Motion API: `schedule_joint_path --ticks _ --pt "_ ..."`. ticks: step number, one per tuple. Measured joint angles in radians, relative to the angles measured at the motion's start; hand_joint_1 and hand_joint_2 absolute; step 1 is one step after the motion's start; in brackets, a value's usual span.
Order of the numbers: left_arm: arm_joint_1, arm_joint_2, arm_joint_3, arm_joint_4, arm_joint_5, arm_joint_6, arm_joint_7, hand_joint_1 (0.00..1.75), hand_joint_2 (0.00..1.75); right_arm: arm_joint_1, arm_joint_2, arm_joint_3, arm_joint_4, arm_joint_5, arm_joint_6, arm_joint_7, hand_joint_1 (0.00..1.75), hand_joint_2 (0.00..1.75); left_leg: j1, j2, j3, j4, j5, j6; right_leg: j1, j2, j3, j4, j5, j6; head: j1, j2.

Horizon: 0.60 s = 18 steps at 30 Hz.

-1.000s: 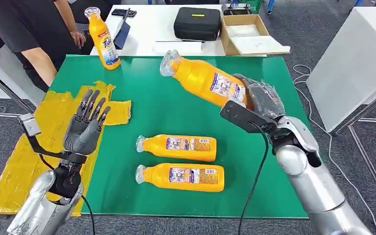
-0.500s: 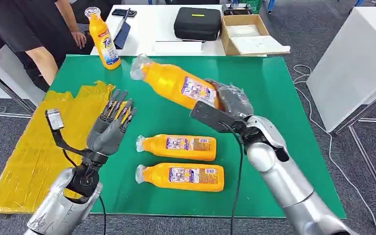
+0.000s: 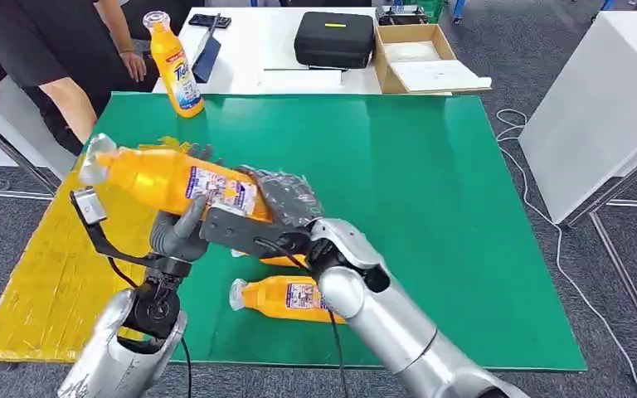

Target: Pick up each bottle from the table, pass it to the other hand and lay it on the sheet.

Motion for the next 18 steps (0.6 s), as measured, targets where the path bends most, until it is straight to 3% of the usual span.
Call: schedule_joint_path --ticks 18 --pt "0.055 -0.032 0.046 -0.055 -0.173 0.106 -0.08 0.0 1.75 0.004 0.045 0.05 0.089 -0.045 0.008 -0.034 1.75 1.75 0.0 0.0 0.0 0.0 0.0 0.0 -0.001 0.0 0.0 0.0 0.0 0.0 0.0 0.0"
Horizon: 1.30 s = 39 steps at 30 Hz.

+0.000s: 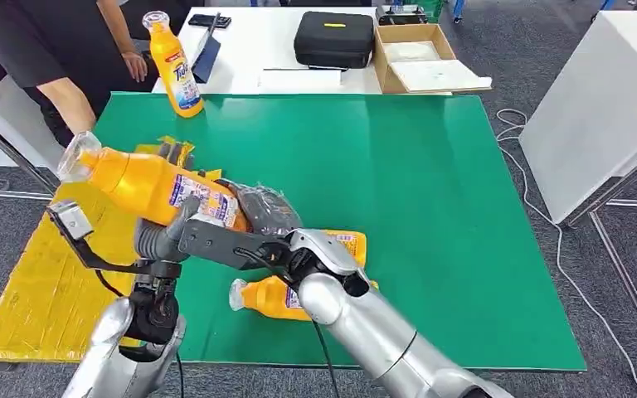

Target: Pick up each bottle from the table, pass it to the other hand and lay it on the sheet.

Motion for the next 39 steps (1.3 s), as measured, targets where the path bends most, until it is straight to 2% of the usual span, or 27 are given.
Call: schedule_joint_path --ticks 1,2,15,31,32,33,39 --pt "0.006 -0.001 0.004 -0.006 -0.002 0.003 -0.001 1.66 1.75 0.004 -0.002 0.004 0.0 0.0 0.0 0.0 1.75 1.75 0.0 0.0 0.0 0.0 0.0 0.0 0.0 0.0 0.0 0.0 0.0 0.0 0.0 0.0" --pt "0.012 -0.002 0.009 -0.012 -0.004 0.003 -0.001 1.75 1.75 0.007 -0.002 0.006 0.0 0.0 0.0 0.0 1.75 1.75 0.0 0.0 0.0 0.0 0.0 0.0 0.0 0.0 0.0 0.0 0.0 0.0 0.0 0.0" --pt "0.081 -0.005 0.071 -0.086 0.05 -0.052 0.019 1.75 1.75 0.034 -0.01 0.028 -0.008 -0.005 0.002 0.0 1.75 1.75 0.0 0.0 0.0 0.0 0.0 0.0 0.0 0.0 0.0 0.0 0.0 0.0 0.0 0.0" --pt "0.079 -0.013 0.071 -0.086 0.023 -0.09 0.073 1.75 1.75 0.056 -0.033 0.028 -0.039 -0.002 -0.009 0.0 1.75 1.75 0.0 0.001 0.0 0.0 0.0 0.0 0.0 0.0 -0.001 0.0 0.0 0.0 0.0 0.0" --pt "0.08 -0.013 0.073 -0.085 0.036 -0.099 0.08 1.75 1.75 0.058 -0.037 0.027 -0.042 0.002 -0.011 0.0 0.96 1.75 0.0 0.001 0.0 0.0 0.0 0.0 0.0 0.0 -0.001 0.0 0.0 0.0 0.0 0.0" --pt "0.08 -0.013 0.076 -0.084 0.052 -0.11 0.087 1.75 1.75 0.062 -0.042 0.027 -0.047 0.006 -0.019 -0.002 0.0 0.0 0.0 0.001 0.0 0.0 0.0 0.0 0.0 0.0 -0.001 0.0 0.0 0.0 0.0 0.0" --pt "0.099 -0.012 0.145 -0.088 0.194 -0.206 0.141 1.75 1.75 0.112 -0.105 -0.02 -0.124 -0.015 -0.055 -0.029 0.0 0.0 0.0 0.0 0.0 0.0 0.0 0.0 0.0 0.0 0.0 0.0 0.0 0.0 0.0 0.0"
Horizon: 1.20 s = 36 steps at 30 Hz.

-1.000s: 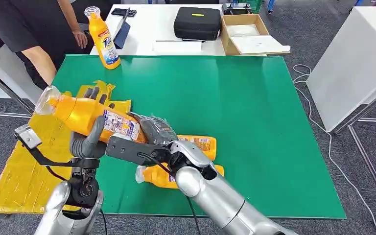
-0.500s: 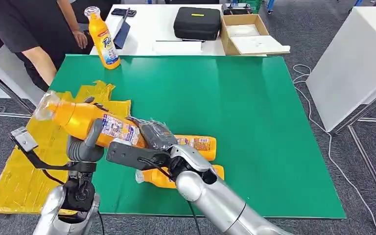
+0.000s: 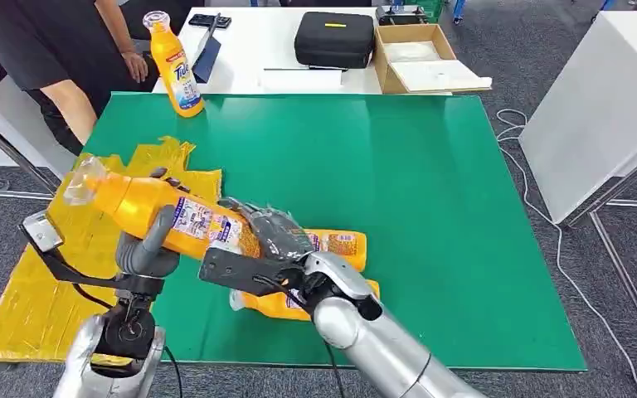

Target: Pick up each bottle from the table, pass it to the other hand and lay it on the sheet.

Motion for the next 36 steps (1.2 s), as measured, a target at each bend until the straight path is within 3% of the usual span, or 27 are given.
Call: schedule_joint_path --ticks 12,23,25,28,31,34,36 --pt "0.046 0.025 0.195 -0.007 -0.002 -0.038 0.001 1.75 1.75 0.068 -0.133 -0.206 -0.204 -0.035 0.022 -0.034 0.0 0.0 0.0 0.0 0.0 0.0 0.0 0.0 0.0 0.0 0.0 0.0 0.0 0.0 0.0 0.0" --pt "0.059 0.039 0.237 -0.007 -0.033 -0.029 -0.023 1.75 1.75 0.095 -0.17 -0.266 -0.291 -0.014 0.011 -0.048 0.0 0.0 0.0 0.0 0.0 0.0 0.0 0.0 0.0 0.0 0.0 0.0 0.0 0.0 0.0 0.0" --pt "0.054 0.06 0.25 -0.001 -0.179 0.051 -0.102 1.75 1.75 0.107 -0.193 -0.297 -0.332 -0.007 0.012 -0.049 0.0 0.0 0.0 0.0 0.001 0.0 0.0 0.0 0.0 0.0 -0.001 -0.001 0.0 0.0 0.0 0.0" --pt "0.003 0.097 0.251 0.024 -0.707 0.316 -0.22 1.75 1.75 0.156 -0.238 -0.365 -0.412 -0.002 0.027 -0.064 0.0 0.0 0.0 -0.004 0.0 0.0 0.0 0.0 0.0 -0.003 0.0 0.0 0.0 0.0 0.0 0.0" --pt "-0.061 0.146 0.221 0.063 -1.4 0.623 -0.152 1.75 1.75 0.211 -0.277 -0.415 -0.474 0.014 0.04 -0.077 0.0 0.0 0.0 -0.003 0.0 0.001 0.0 0.0 0.0 -0.003 0.0 0.0 0.0 0.0 0.0 0.0" --pt "-0.161 0.199 0.148 0.142 -1.866 0.663 -0.045 1.75 1.75 0.232 -0.305 -0.435 -0.504 0.011 0.046 -0.079 0.0 0.0 -0.001 -0.006 0.001 0.0 0.0 -0.001 0.0 -0.006 0.001 -0.001 0.0 0.0 0.0 0.0" --pt "-0.216 0.229 0.081 0.22 -1.975 0.678 0.008 1.75 1.75 0.232 -0.316 -0.441 -0.518 0.002 0.051 -0.078 0.0 0.0 -0.001 -0.005 0.001 0.0 0.0 -0.001 -0.001 -0.006 0.002 0.0 0.0 0.0 0.0 0.0"
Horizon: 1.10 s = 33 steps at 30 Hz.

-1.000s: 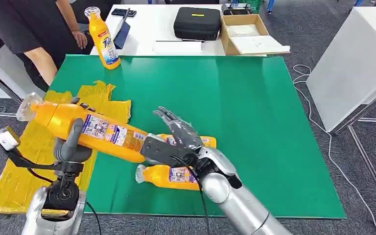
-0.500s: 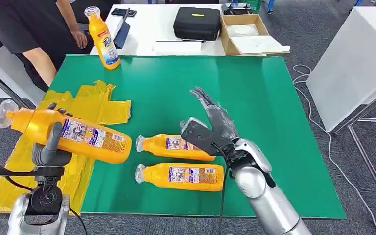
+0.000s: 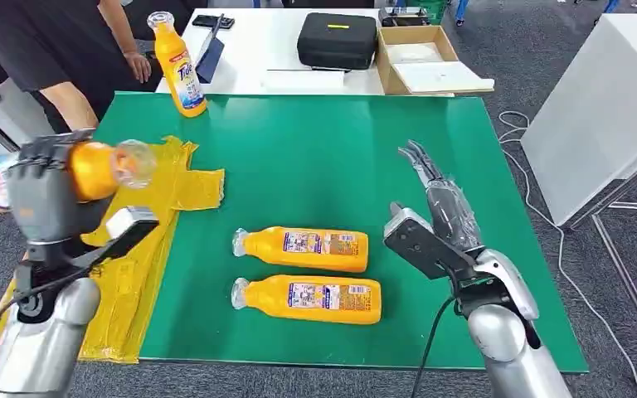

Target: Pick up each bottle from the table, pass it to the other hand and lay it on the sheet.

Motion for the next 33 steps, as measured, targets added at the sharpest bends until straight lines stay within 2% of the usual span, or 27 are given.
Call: schedule_joint_path --ticks 5,11,19,27,32,33 --pt "-0.08 0.06 -0.145 0.204 -0.175 0.052 0.102 1.75 1.75 0.002 -0.028 -0.002 -0.013 -0.012 0.01 0.0 0.0 0.0 0.0 0.005 0.001 0.0 0.001 -0.001 0.0 0.005 -0.001 0.0 0.002 -0.002 0.0 0.0" --pt "-0.125 0.086 -0.238 0.388 -0.322 0.05 0.159 1.75 1.75 0.0 -0.055 0.017 -0.014 -0.015 0.025 0.0 0.0 0.0 0.0 0.005 0.0 0.0 0.001 -0.001 0.0 0.005 -0.001 0.0 0.002 -0.002 0.0 0.0" --pt "-0.159 0.087 -0.295 0.587 -0.36 0.089 0.183 1.75 1.75 -0.002 -0.076 0.058 -0.014 -0.01 0.029 -0.003 0.0 0.0 0.001 0.005 0.0 0.0 0.001 -0.001 0.001 0.005 -0.002 0.0 0.002 -0.002 0.0 0.0" --pt "-0.173 0.088 -0.315 0.641 -0.363 0.086 0.185 1.75 1.75 -0.002 -0.085 0.076 -0.015 -0.01 0.029 -0.003 0.0 0.0 0.0 0.005 -0.001 0.0 0.001 -0.001 0.0 0.005 -0.002 0.0 0.002 -0.002 0.0 0.0" --pt "-0.208 0.089 -0.363 0.749 -0.385 0.072 0.27 1.75 1.75 -0.014 -0.089 0.106 -0.014 -0.009 0.034 -0.015 0.0 0.0 0.001 0.005 0.0 0.0 0.001 -0.001 0.0 0.005 -0.002 0.0 0.002 -0.002 0.0 0.0" --pt "-0.213 0.089 -0.374 0.779 -0.386 0.077 0.278 0.16 1.75 -0.015 -0.092 0.114 -0.014 -0.007 0.033 -0.016 0.0 0.0 0.001 0.005 0.0 0.0 0.001 -0.001 0.001 0.005 -0.002 0.0 0.002 -0.002 0.0 0.0"
